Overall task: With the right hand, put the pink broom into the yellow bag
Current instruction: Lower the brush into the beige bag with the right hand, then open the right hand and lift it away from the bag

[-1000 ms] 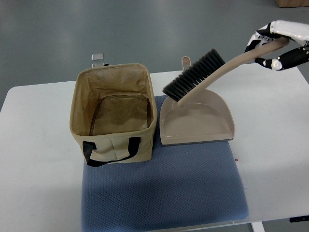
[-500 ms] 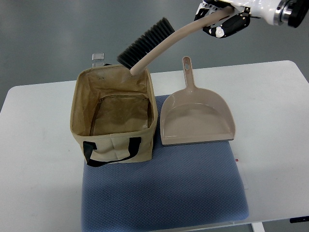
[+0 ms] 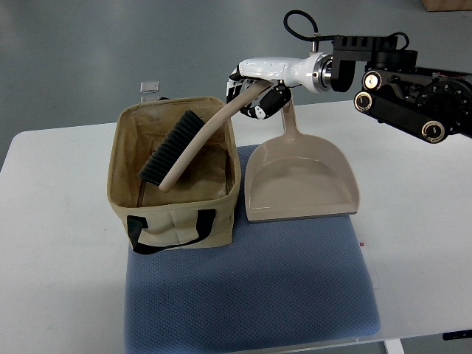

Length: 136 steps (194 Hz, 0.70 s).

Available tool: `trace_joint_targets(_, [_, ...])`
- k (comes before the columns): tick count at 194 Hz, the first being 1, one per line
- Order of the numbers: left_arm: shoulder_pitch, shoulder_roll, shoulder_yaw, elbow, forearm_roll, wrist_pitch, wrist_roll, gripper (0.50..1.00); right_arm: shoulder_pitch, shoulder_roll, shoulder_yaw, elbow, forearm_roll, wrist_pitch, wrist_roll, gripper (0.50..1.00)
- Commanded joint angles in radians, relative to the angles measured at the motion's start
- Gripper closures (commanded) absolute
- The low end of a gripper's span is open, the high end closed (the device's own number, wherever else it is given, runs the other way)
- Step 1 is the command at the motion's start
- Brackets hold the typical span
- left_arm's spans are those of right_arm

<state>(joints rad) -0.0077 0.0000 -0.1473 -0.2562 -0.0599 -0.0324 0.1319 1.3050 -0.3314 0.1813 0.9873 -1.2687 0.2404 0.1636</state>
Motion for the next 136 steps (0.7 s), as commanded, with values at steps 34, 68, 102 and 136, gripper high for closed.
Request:
trace_joint_targets(34, [0.0,0.0,-0.002,0.002,-0.001,0.0,0.0,0.5,-0.004,0.041,-0.011,0.001,-0.006,0.01,0.002,0.57])
trace_joint_targets(68, [0.0,0.0,-0.002,0.003,-0.001,0.0,0.0,0.5,0.04,0.02,0.012,0.002,0.005,0.007,0.002,0.566])
trace_joint_targets(102, [0.0,0.0,-0.002,0.003,-0.001,0.0,0.0,0.5,0.091,-0.048,0.191,-0.001,0.06,0.002,0.001,0.566])
trace_joint_targets(136, [0.0,0.0,-0.002,0.002,-0.001,0.0,0.0,0.5,0.031,-0.103,0.483,-0.019,0.293,-0.021,0.001,0.566])
